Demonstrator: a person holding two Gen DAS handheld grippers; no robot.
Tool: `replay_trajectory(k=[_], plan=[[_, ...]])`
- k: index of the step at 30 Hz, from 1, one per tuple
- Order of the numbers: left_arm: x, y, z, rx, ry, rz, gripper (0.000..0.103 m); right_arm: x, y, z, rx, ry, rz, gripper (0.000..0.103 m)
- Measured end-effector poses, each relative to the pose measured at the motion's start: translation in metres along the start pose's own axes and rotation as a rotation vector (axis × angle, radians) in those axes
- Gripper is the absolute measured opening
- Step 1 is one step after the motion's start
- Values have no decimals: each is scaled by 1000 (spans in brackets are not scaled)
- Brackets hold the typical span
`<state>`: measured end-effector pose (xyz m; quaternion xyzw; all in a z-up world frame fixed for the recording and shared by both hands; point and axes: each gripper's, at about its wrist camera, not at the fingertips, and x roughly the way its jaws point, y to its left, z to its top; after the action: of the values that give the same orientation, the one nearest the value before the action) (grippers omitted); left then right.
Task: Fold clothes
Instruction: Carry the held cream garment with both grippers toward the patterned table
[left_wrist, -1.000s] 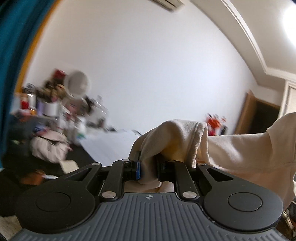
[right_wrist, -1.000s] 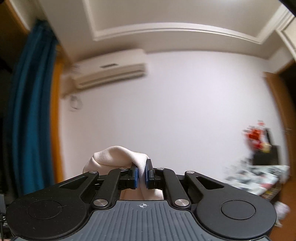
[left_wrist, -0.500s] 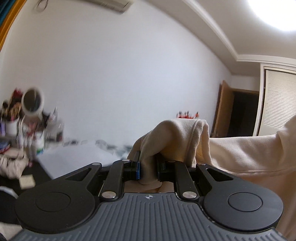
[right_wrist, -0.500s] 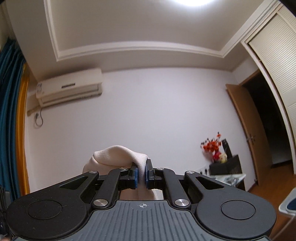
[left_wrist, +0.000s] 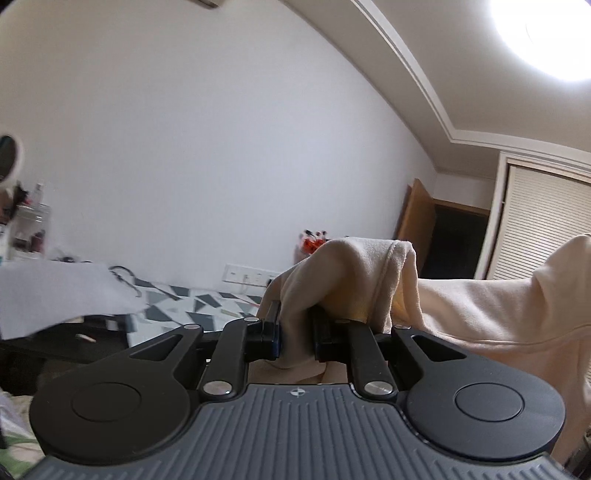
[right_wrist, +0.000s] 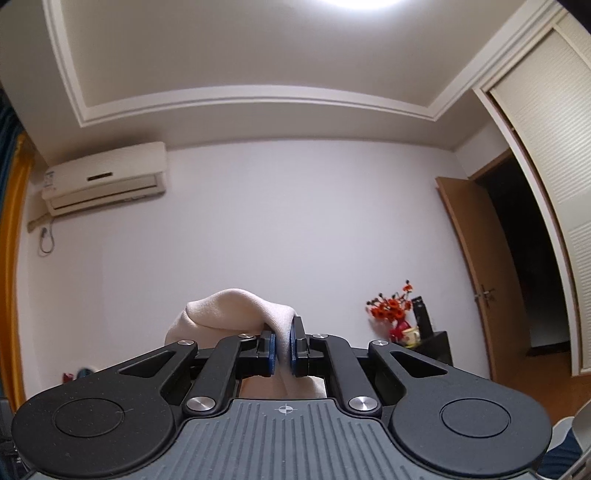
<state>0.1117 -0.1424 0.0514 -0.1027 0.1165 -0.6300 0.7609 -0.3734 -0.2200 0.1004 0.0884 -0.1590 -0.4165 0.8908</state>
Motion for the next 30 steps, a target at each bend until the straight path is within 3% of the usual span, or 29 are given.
replay_trajectory(k=[8, 12, 15, 20, 25, 30], plan=[[134, 11, -16, -16, -13, -133, 16, 122, -81, -20, 35, 32, -61, 7], [222, 34, 5, -37, -38, -174, 16, 216, -102, -21, 14, 17, -69, 7], [279, 54, 27, -30, -94, -180, 16, 298, -96, -14, 9, 28, -52, 7], [342, 80, 61, -9, -215, -134, 16, 409, -83, -20, -33, -24, -2, 7], [366, 101, 91, 61, -324, -55, 16, 500, -75, -22, -45, -28, 90, 7], [389, 117, 119, 115, -379, 50, 16, 577, -69, -24, -62, -66, 206, 7]])
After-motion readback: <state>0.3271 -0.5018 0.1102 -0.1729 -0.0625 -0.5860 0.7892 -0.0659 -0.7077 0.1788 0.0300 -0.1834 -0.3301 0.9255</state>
